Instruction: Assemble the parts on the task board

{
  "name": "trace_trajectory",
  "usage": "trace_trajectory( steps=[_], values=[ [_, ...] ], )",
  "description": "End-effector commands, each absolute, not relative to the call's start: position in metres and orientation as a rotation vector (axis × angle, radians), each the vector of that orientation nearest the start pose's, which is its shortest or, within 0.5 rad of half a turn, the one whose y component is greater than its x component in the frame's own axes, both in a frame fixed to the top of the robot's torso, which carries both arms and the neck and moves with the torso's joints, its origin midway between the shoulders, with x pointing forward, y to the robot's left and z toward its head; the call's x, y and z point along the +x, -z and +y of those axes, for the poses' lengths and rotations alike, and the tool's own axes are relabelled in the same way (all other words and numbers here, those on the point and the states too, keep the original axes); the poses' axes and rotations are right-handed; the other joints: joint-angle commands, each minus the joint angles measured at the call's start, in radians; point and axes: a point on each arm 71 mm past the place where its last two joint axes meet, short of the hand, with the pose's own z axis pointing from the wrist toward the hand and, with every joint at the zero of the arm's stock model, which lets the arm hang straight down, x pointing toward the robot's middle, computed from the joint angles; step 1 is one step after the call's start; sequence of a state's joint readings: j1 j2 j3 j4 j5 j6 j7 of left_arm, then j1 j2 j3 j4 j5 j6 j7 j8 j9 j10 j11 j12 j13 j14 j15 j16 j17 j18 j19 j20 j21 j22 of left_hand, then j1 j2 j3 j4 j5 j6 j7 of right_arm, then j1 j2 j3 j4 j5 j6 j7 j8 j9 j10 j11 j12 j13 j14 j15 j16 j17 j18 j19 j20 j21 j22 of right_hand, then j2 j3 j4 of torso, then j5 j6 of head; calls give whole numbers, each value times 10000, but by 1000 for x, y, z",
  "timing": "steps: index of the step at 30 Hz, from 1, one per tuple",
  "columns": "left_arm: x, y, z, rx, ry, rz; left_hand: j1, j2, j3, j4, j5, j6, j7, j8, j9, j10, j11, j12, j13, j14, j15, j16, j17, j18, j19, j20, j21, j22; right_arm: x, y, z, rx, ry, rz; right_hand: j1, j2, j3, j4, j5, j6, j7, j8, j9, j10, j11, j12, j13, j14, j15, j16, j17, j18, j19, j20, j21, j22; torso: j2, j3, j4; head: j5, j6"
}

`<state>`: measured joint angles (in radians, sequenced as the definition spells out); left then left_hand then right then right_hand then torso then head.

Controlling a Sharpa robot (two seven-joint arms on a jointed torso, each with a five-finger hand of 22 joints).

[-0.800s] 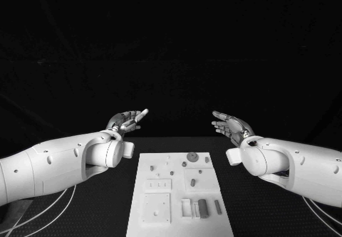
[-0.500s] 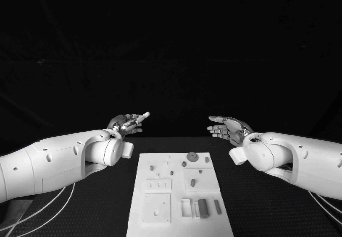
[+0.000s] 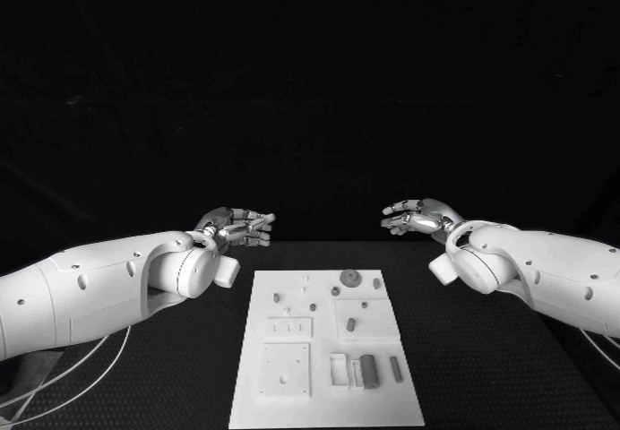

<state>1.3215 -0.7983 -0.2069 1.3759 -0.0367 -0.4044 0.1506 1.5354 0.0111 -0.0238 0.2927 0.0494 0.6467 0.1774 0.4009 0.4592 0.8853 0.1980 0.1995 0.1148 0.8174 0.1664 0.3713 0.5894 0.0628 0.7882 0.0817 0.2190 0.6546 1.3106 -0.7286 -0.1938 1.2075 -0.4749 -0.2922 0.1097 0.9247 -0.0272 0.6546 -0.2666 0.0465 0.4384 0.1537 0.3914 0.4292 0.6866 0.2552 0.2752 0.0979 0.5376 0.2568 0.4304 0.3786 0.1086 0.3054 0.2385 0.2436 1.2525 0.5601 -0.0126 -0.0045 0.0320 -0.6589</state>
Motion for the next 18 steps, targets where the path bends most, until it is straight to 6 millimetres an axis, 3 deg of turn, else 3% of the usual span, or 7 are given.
trace_trajectory(
  steps=[1, 6, 11, 15, 18],
  values=[
    [515, 198, 234, -10974, 12134, 16699, 322, -39, 194, -17, 45, 382, 303, 27, -83, 416, -98, 90, 16, 713, -291, 275, 167, 270, 649, -189, 198, 10, 549, 200, -239, 3373, -8378, 17960, 1200, -318, 196, -253, 50, 1648, 939, 616, 241, 1795, -567, 608, 160, 2613, -884, 1128, 589, 1004, 2484, -152, 709, 419, 157, 11, 154, -75, 10],
    [509, 197, 235, -10936, 12239, 16787, 640, -188, 465, -20, 47, 803, 164, -35, -237, 732, -182, 20, -48, 1172, -485, 348, 354, 244, 1126, -363, 226, -60, 553, 197, -233, 619, -6885, 18158, 1577, -366, 60, -262, 29, 2472, 622, 735, 263, 2616, -852, 668, 129, 4329, -1678, 1794, 1068, 1532, 4328, -240, 1193, 247, 294, 43, 272, -157, 9],
    [498, 195, 231, -10722, 12623, 16936, 697, -224, 531, -28, 44, 1035, 76, -74, -325, 842, -204, -71, -106, 1245, -507, 277, 441, 173, 1224, -440, 154, -124, 557, 193, -222, -1025, -5863, 17856, 1846, -345, -137, -261, 44, 3345, 328, 789, 261, 3588, -1264, 719, 120, 5812, -2337, 2623, 1665, 1532, 6104, -842, 1757, 183, 504, 39, 364, -245, 56],
    [497, 194, 227, -10441, 12714, 17153, 706, -230, 549, -25, 44, 1156, 86, -101, -374, 966, -230, -88, -123, 1307, -527, 246, 498, 133, 1300, -491, 130, -148, 560, 195, -215, -1834, -5062, 18092, 1916, -339, -247, -257, 37, 3766, 177, 722, 270, 4201, -1513, 678, 175, 6272, -2599, 3046, 2031, 1532, 6834, -1160, 1967, 174, 651, 32, 451, -306, 112],
    [498, 194, 229, -10379, 12622, 17103, 679, -238, 550, -25, 41, 1291, 122, -116, -416, 1181, -309, -43, -98, 1347, -539, 210, 557, 87, 1351, -537, 100, -170, 562, 198, -207, -2382, -4545, 18282, 1808, -337, -310, -225, 38, 3839, 170, 643, 267, 4309, -1541, 591, 190, 6311, -2631, 3127, 2142, 1532, 6958, -1206, 1977, 170, 753, 28, 516, -359, 105]
  ],
)
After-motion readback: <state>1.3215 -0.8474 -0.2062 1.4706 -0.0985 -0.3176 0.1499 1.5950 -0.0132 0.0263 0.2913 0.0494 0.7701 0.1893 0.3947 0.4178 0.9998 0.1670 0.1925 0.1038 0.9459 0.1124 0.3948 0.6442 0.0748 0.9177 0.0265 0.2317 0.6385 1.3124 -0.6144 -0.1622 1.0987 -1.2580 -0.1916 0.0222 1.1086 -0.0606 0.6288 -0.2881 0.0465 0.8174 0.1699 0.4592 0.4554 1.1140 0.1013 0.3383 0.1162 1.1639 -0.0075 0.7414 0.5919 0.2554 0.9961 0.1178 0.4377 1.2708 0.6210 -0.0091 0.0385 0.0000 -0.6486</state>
